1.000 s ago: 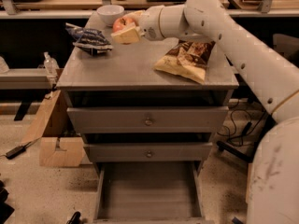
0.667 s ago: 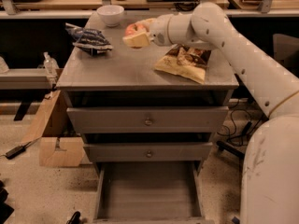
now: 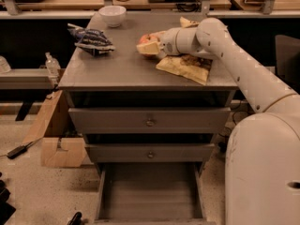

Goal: Pick apple from bottom drawer and place on counter

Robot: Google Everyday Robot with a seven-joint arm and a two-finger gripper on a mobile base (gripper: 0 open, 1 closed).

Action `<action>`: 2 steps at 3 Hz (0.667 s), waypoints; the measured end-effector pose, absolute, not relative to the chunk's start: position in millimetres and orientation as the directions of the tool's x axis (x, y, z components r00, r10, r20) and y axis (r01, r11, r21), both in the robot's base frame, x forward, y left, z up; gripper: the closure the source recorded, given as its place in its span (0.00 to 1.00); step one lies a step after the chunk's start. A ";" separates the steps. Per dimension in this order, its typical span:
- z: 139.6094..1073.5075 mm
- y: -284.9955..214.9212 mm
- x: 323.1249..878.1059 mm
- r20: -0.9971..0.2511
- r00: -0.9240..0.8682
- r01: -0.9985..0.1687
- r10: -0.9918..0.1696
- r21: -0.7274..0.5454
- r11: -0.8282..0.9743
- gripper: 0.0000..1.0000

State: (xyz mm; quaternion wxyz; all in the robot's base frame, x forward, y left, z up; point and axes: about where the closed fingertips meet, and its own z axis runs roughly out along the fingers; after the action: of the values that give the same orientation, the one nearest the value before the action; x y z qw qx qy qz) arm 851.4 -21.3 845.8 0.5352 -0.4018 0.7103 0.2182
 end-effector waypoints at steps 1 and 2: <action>847.6 -24.6 854.0 -0.933 -0.117 -0.800 -0.340 -0.115 0.589 1.00; 850.1 -24.5 854.0 -0.933 -0.117 -0.800 -0.340 -0.115 0.589 0.86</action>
Offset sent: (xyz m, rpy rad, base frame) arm 0.0026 -0.0033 0.0017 -0.0042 0.0097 -0.0100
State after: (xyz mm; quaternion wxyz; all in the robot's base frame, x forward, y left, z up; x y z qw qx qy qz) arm 854.0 -24.5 850.1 0.5319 -0.3984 0.7153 0.2160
